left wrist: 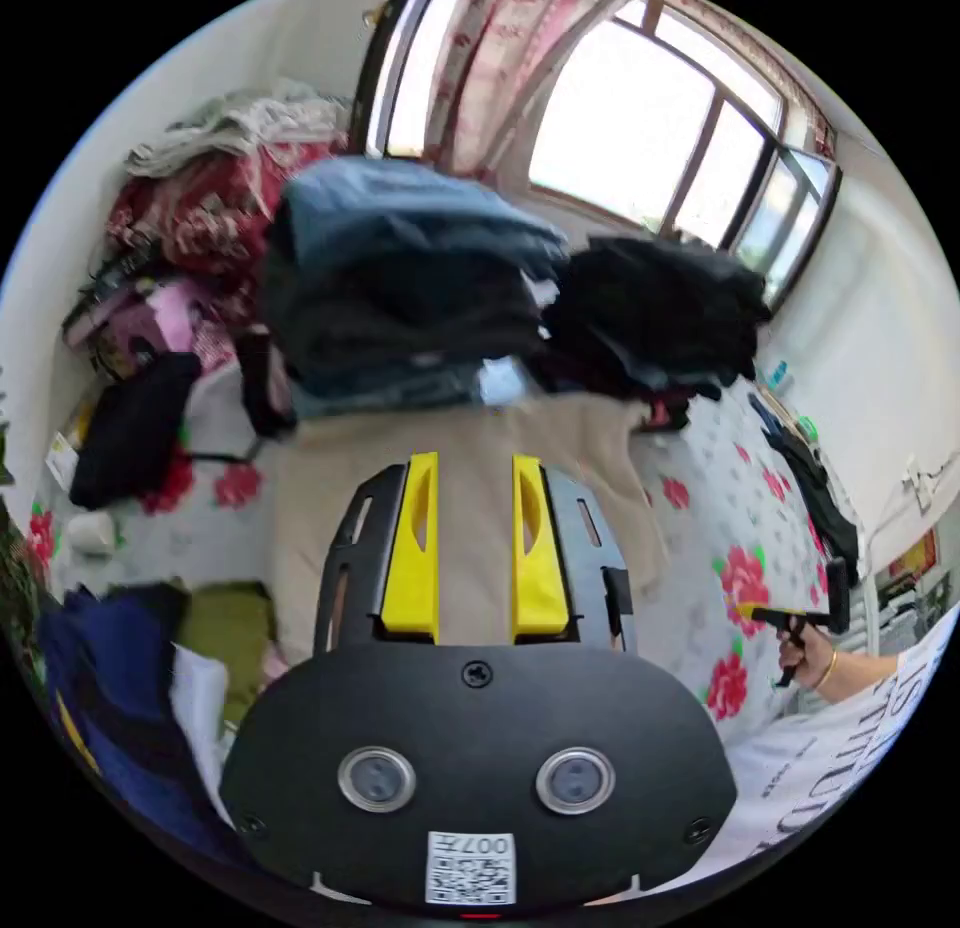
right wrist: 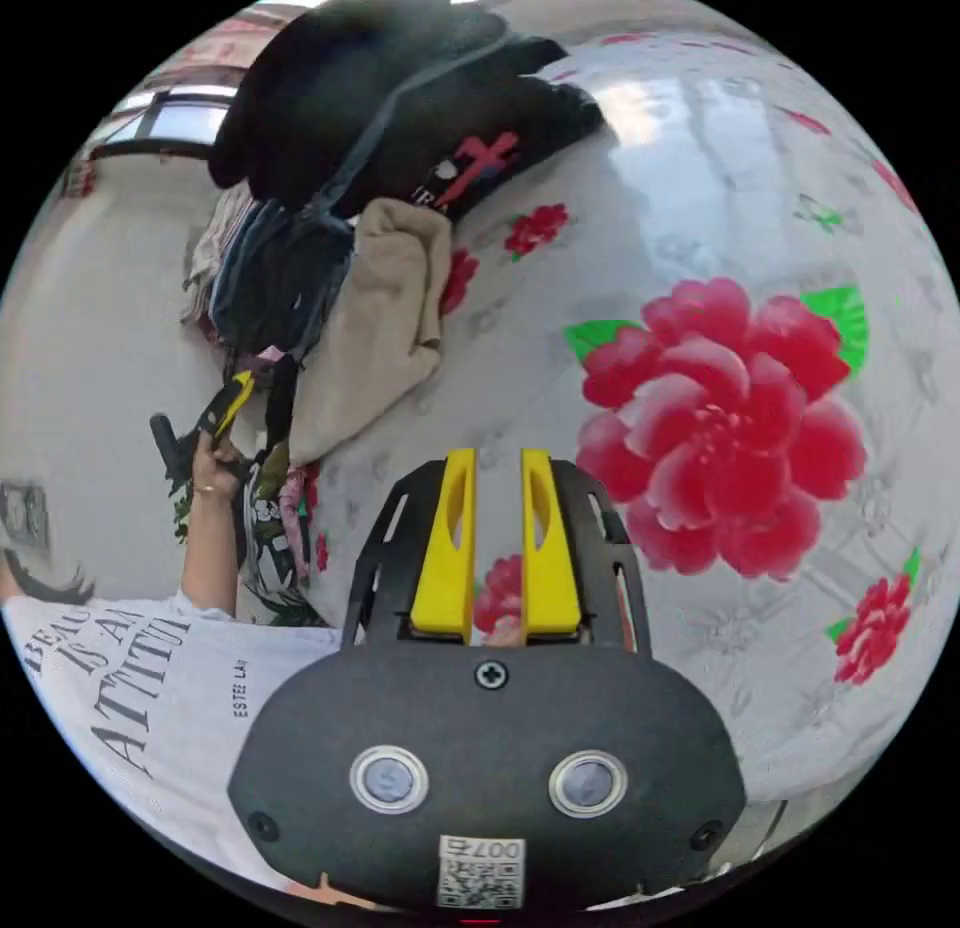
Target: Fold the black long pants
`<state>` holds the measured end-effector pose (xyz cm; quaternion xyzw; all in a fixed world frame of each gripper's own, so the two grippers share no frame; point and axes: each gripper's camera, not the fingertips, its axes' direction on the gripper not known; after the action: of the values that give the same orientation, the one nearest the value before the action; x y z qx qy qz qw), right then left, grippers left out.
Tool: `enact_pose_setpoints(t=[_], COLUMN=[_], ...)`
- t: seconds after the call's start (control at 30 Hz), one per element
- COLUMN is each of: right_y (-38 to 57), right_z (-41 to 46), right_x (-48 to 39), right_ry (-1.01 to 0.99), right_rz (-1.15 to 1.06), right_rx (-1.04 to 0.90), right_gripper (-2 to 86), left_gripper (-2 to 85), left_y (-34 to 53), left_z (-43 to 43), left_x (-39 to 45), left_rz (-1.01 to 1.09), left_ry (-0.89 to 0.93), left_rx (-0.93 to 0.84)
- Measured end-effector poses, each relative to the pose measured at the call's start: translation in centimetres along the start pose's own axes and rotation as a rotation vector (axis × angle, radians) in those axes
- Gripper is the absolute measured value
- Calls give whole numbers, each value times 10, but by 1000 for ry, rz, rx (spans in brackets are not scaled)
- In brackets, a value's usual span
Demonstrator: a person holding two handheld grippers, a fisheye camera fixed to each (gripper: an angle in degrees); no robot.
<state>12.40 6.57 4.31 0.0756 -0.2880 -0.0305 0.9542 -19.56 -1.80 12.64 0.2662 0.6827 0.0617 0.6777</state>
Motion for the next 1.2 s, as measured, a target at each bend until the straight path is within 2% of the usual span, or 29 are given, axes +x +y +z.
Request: enact_pose_setpoints(t=[0.07, 0.2, 0.4, 0.67, 0.83, 0.97, 1.07, 1.2], right_y=[29, 57, 87, 140, 147, 143, 138, 143], right_z=[-53, -127, -235, -426, -521, -549, -550, -537], right_x=[57, 121, 224, 375, 452, 515, 541, 534], right_ry=[7, 60, 63, 8, -104, -310, -391, -388], right_rz=[155, 297, 482, 755, 790, 853, 900, 824], right_rx=[110, 290, 563, 1146, 1428, 1578, 1590, 1626], right_gripper=[66, 69, 73, 89, 101, 93, 55, 11], left_gripper=[98, 91, 81, 77, 71, 65, 53, -1], left_y=[40, 109, 125, 91, 84, 78, 72, 65], left_z=[33, 75, 81, 94, 118, 143, 159, 158], left_x=[32, 102, 175, 228, 259, 284, 299, 309], left_rz=[11, -13, 71, 143, 149, 149, 164, 247], left_ry=[85, 206, 219, 108, 72, 72, 40, -77], left_rx=[-133, -367, -465, -520, -602, -665, -706, -711])
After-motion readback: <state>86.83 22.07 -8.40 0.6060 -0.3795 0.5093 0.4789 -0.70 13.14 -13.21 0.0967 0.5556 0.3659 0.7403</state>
